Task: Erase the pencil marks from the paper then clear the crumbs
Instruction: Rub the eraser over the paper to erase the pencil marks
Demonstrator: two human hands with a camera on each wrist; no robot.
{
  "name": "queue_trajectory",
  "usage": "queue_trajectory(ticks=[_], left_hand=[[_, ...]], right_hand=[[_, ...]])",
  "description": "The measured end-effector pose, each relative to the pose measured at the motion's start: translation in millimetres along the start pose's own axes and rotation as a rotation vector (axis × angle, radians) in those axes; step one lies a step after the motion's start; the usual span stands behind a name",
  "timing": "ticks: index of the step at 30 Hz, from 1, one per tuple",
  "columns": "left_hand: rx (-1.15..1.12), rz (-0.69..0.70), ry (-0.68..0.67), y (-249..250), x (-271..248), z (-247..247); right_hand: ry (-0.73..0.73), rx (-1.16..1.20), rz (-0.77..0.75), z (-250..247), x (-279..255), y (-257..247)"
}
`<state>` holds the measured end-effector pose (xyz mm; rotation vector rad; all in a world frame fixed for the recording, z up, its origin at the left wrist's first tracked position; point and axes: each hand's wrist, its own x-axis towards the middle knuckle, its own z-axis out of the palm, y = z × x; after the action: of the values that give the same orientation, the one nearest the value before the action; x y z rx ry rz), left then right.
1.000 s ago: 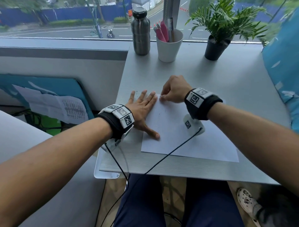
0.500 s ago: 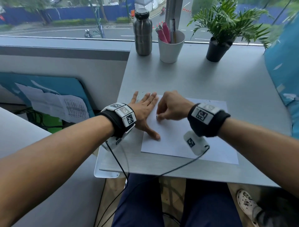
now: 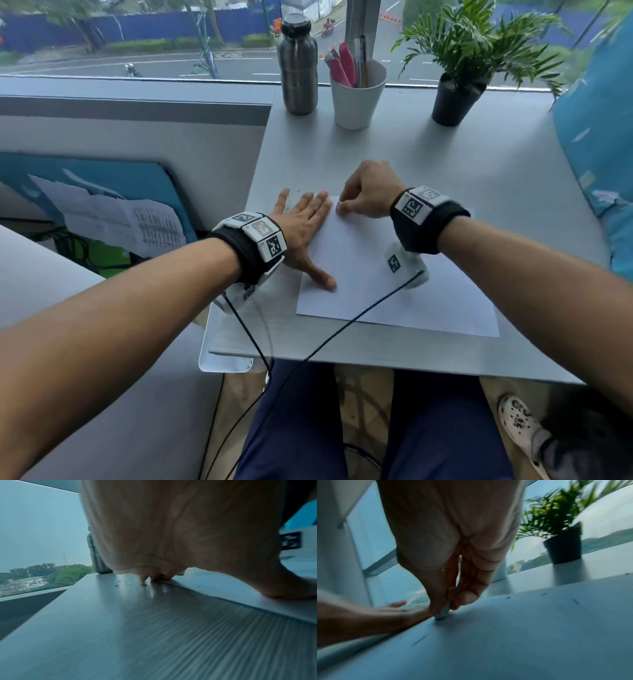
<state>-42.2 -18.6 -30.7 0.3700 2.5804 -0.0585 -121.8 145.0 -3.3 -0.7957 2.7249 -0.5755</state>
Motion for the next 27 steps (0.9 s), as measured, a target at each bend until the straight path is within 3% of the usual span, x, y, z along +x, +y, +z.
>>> queue_trajectory(ticks=[2,7,11,14,18,20,24,27], left_hand=[[0.001,-0.004,-0.001,1,-2,0],[0.003,-0.006,0.008,-1,0,3],[-0.008,0.000,0.008,0,0,1],[0.000,-0.003,0.000,0,-1,1],[-0.003,0.003,-0.008,-2,2,3],[-0.010,0.003,-0.009,-3,2,3],[-0.015,0.002,-0.012,-1,0,1],[-0.019,-0.004,-0.015,-1,0,1]], right_hand=[[0.012,0.009,-0.002,3,-1,-1],[-0.189,0.007,-0.084,19,-52,-16],[-0.021,0.025,0.011,4,-10,-8],[0.030,0.001,-0.006,6,-4,-11],[-0.160,0.010,-0.115,23,-58,-25],[-0.216,-0.014,-0.138,23,-61,-28],[-0.047,-0.018,-0.045,9,-15,-20],[-0.004,-0.002,-0.037,13,-18,-24]])
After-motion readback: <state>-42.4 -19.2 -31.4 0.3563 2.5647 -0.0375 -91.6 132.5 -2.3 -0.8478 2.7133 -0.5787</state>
